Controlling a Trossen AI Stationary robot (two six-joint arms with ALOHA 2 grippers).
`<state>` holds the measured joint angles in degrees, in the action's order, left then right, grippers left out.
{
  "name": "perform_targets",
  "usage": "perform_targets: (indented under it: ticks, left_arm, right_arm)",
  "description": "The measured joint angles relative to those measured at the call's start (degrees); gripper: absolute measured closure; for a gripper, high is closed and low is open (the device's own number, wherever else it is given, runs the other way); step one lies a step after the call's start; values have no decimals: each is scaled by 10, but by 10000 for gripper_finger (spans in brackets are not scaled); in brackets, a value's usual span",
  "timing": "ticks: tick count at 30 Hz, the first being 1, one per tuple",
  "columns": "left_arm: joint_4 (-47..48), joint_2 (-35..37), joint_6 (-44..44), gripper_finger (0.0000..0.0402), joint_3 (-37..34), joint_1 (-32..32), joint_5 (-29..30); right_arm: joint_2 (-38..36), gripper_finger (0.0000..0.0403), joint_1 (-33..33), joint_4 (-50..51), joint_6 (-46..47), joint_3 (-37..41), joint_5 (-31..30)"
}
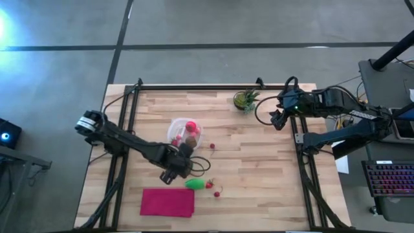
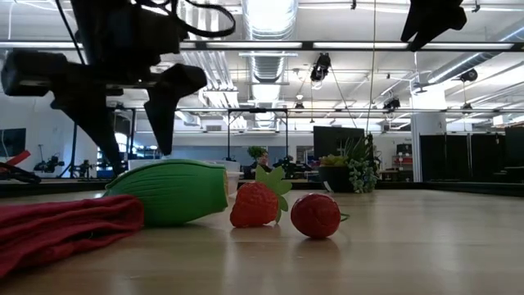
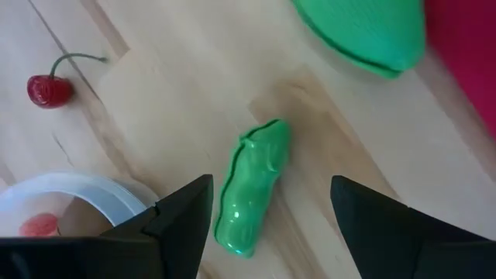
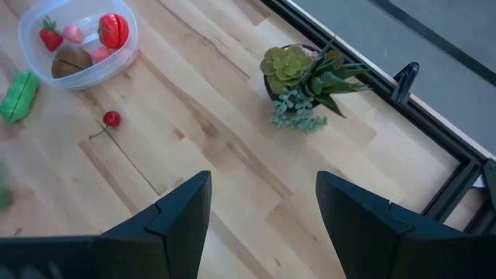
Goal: Pick and placing Produce into tupperware
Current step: Put the green pea into the transparent bin
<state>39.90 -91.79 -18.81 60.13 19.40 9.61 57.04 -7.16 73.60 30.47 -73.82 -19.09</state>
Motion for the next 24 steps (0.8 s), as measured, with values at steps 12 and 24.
perform_targets:
  ticks: [12,24]
  left_arm:
    - [-24,-56,-13,156,-5,-63,-94]
    - [-15,-69,-46,244,-4,-102,-122]
  right_arm:
    - [0,177,0,0,10,0,0]
    - [0,177,0,0,10,0,-1]
